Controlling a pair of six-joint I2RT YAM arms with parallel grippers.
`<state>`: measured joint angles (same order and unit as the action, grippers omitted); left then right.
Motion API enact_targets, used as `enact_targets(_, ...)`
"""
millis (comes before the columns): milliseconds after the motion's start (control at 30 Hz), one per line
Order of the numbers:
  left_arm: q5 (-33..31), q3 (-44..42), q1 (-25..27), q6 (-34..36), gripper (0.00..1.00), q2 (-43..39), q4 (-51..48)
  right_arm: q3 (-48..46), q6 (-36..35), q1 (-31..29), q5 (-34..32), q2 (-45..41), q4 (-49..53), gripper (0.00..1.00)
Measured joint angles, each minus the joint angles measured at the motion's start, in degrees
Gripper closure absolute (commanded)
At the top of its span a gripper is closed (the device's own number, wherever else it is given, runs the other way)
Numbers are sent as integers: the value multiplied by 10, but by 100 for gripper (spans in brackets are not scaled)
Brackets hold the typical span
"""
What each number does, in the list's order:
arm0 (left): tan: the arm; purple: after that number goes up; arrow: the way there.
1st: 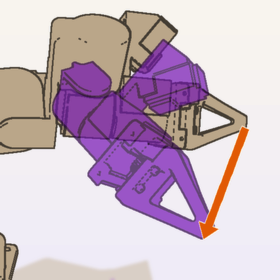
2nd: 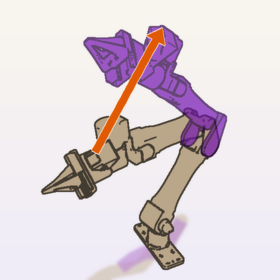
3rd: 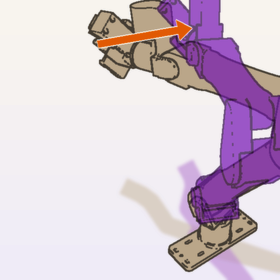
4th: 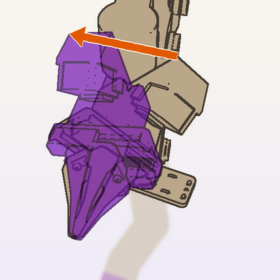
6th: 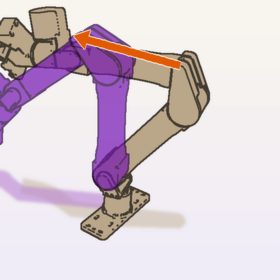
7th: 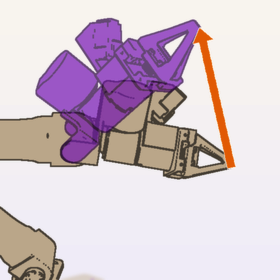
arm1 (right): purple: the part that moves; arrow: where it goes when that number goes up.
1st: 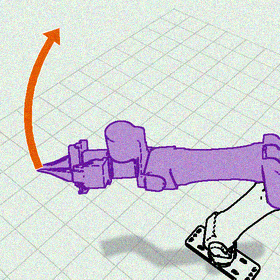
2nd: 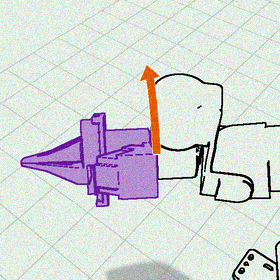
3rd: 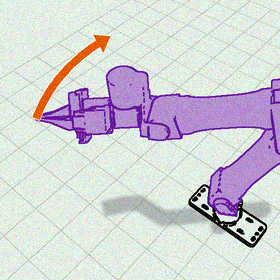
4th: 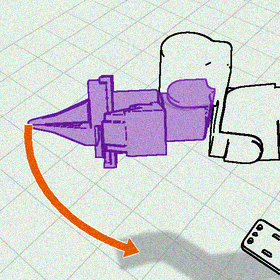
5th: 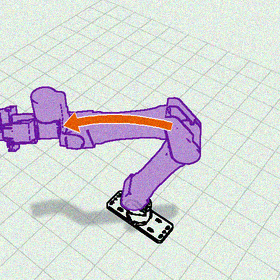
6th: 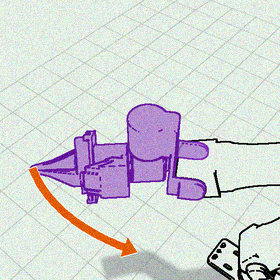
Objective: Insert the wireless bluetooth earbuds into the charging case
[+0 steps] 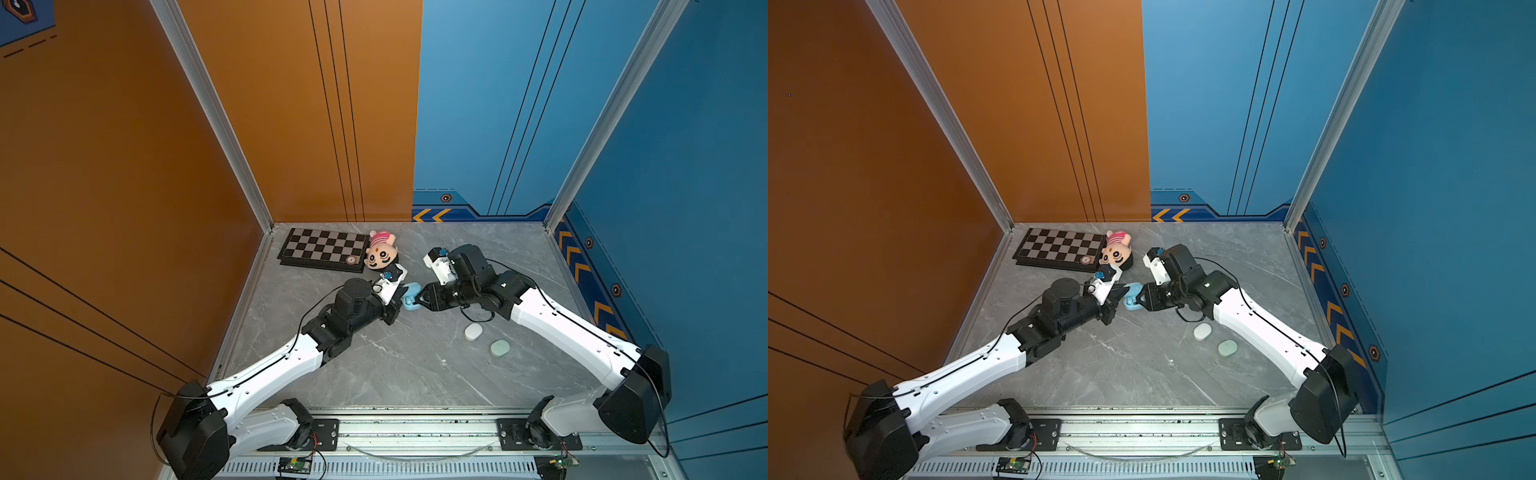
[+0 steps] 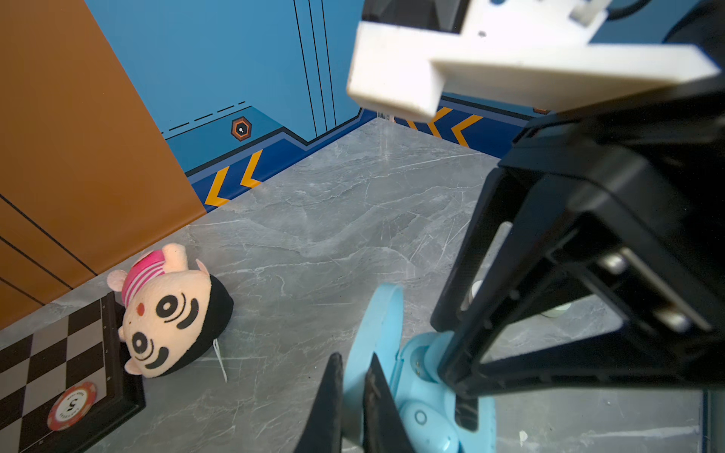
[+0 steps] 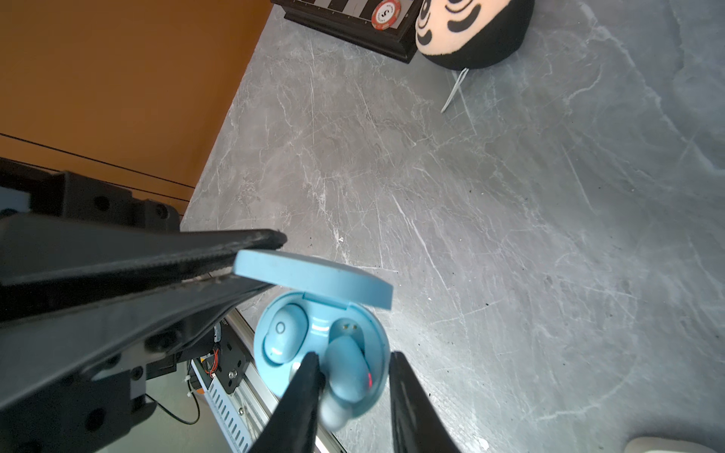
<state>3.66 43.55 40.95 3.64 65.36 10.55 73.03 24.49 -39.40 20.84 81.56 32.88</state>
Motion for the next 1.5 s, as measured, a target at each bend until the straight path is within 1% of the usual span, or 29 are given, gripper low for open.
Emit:
enact_targets(433,-6,0,2,0,100,0,-8,6,0,0,-5,1,0,84)
enact_targets(833,2,0,7,-2,100,0,-5,7,-5,0,-15,1,-10,85)
enact_targets(1133,10,11,7,-3,100,6,-5,7,-7,0,-23,0,-22,80)
enact_targets(1300,11,16,7,-4,100,10,-5,6,-12,-1,-26,0,-27,70)
enact_targets(1500,11,16,7,-4,100,10,-5,4,-16,-5,-27,-7,-30,66)
